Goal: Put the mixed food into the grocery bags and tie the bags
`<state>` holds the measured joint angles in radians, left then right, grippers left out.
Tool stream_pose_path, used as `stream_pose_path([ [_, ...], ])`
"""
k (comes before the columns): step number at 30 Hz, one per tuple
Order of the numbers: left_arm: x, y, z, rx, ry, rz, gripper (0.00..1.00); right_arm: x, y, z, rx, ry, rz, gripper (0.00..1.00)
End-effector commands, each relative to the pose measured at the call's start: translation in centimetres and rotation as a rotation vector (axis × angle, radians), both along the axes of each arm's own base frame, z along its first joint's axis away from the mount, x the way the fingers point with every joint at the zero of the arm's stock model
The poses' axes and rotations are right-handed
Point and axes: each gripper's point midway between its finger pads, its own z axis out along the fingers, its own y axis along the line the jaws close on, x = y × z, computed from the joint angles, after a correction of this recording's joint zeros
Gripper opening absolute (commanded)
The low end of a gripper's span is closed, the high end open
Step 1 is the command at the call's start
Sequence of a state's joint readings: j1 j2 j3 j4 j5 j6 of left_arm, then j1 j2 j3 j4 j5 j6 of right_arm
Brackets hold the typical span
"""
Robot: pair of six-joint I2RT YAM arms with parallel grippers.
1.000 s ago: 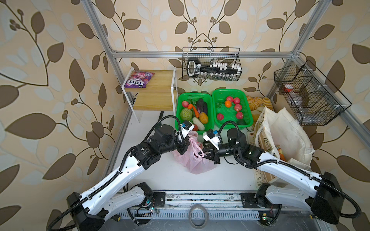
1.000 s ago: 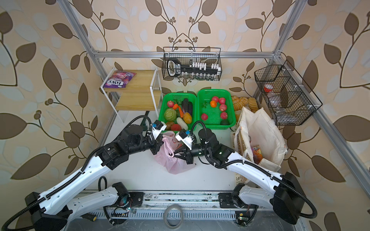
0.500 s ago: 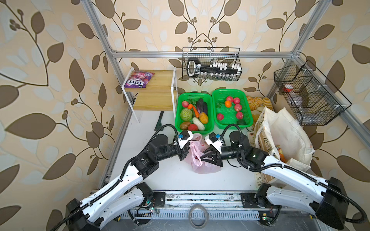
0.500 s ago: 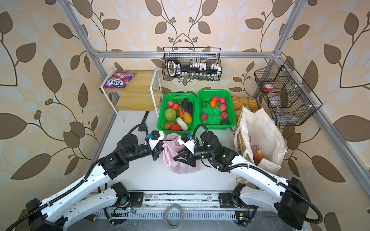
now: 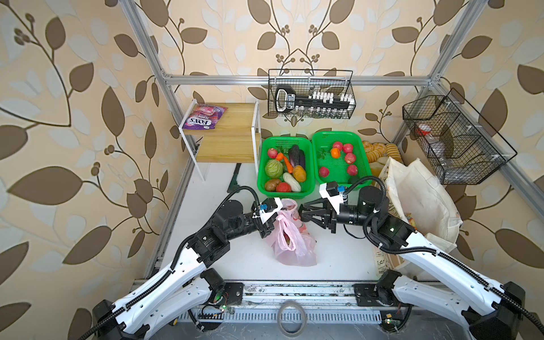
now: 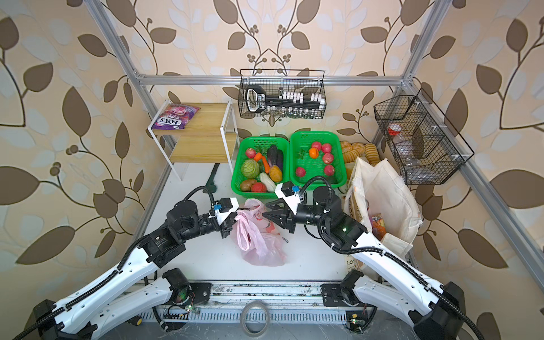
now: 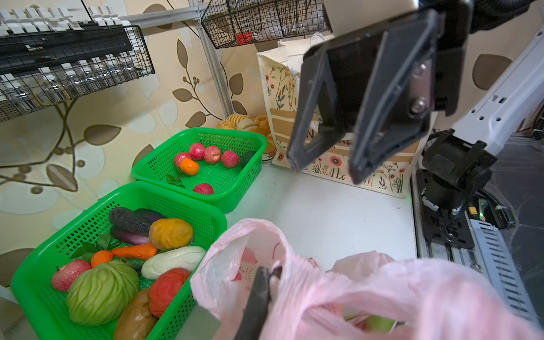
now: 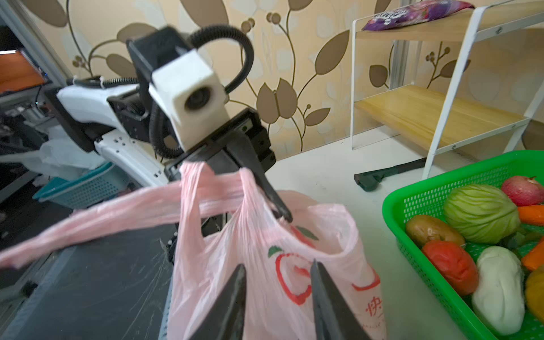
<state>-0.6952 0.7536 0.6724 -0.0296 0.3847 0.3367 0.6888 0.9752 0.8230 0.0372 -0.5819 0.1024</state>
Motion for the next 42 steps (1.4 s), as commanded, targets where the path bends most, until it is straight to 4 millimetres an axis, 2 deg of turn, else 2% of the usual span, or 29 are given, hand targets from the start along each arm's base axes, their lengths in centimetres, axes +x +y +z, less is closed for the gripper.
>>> stream_pose_path([
  [1, -0.8, 0.0, 3.5, -0.053, -0.097, -0.028, 0.0, 2.3, 0.4, 2.5, 0.036, -0.022, -0.078, 0.3],
  [3, -0.9, -0.1, 3.5, -0.056, -0.089, -0.036, 0.0, 3.4, 1.3, 1.8, 0.016, 0.027, -0.095, 0.27],
  [7, -0.5, -0.2, 3.5, -0.068, -0.075, -0.027, 0.0, 3.5, 3.3, -0.2, -0.031, 0.064, -0.056, 0.26],
  [11, 0.8, -0.1, 3.4, -0.063, -0.058, 0.031, 0.0, 2.0, 4.6, -2.3, -0.089, 0.073, 0.012, 0.26],
  [15, 2.0, -0.1, 3.3, -0.065, -0.033, 0.085, 0.0, 1.1, 4.4, -4.1, -0.132, 0.086, 0.001, 0.3],
  [19, 3.0, 0.0, 3.3, -0.084, -0.021, 0.13, 0.0, 0.3, 3.7, -4.7, -0.074, 0.109, -0.04, 0.36],
  [22, 3.3, -0.1, 3.6, -0.099, -0.026, 0.14, 0.0, -0.6, 3.8, -4.9, -0.048, 0.115, -0.025, 0.37],
  [31, 2.5, -1.4, 4.4, -0.152, -0.023, 0.054, 0.0, -2.3, 6.8, -5.0, -0.057, 0.124, 0.078, 0.36],
  [40, 1.9, -1.6, 5.8, -0.24, -0.034, 0.019, 0.0, -3.3, 8.8, -5.9, -0.05, 0.142, 0.124, 0.33],
  [42, 1.6, -1.6, 5.9, -0.252, -0.026, 0.007, 0.0, -3.4, 9.0, -5.5, -0.031, 0.147, 0.13, 0.34],
])
